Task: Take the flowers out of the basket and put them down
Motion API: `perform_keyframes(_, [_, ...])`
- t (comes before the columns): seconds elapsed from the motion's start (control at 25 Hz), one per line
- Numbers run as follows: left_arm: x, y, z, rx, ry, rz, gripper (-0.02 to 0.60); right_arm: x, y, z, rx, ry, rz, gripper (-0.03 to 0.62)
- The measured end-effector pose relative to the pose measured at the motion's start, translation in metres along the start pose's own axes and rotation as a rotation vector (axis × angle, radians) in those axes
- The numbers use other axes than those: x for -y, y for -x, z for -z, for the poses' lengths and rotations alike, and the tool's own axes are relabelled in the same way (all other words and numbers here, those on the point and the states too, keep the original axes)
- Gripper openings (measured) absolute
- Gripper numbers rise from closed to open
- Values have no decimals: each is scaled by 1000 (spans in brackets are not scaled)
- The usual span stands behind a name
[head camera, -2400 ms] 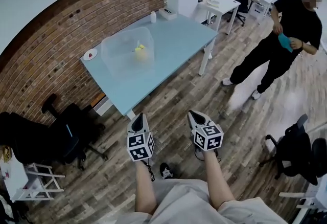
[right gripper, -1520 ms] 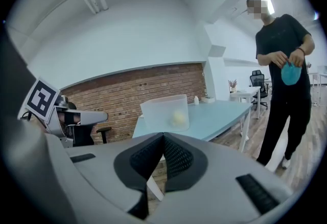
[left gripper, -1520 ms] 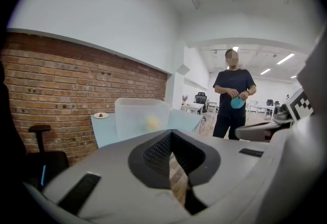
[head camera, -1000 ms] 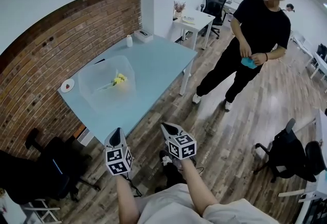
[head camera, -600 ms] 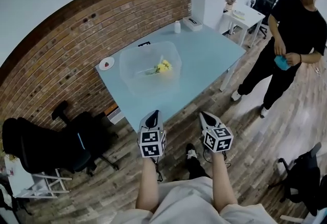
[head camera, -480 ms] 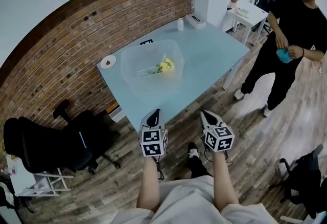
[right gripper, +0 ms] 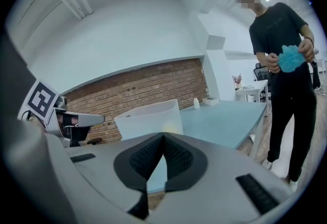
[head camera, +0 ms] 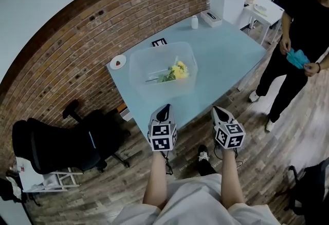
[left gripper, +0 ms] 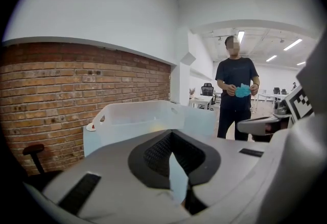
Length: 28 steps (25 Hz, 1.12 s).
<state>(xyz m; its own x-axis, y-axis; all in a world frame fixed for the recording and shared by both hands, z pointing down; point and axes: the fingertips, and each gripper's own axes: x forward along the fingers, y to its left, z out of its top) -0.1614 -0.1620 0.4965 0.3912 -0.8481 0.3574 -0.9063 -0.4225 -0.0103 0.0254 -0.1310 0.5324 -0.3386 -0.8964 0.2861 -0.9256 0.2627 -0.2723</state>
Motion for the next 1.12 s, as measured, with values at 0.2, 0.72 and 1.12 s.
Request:
perform_keyframes(0.2, [-6,-25,-22,7,-13,-15,12,17,-29,-27,8,3,-18,-9])
perform_keyframes(0.72, [-25,-92,-55,12,20,-101,12,57,-102,-72,1,37,-93,-9])
perform_keyframes(1.12, [-49,-123,-66,34,72,-166,12,74,-142,-75,-49,116,-152,-9])
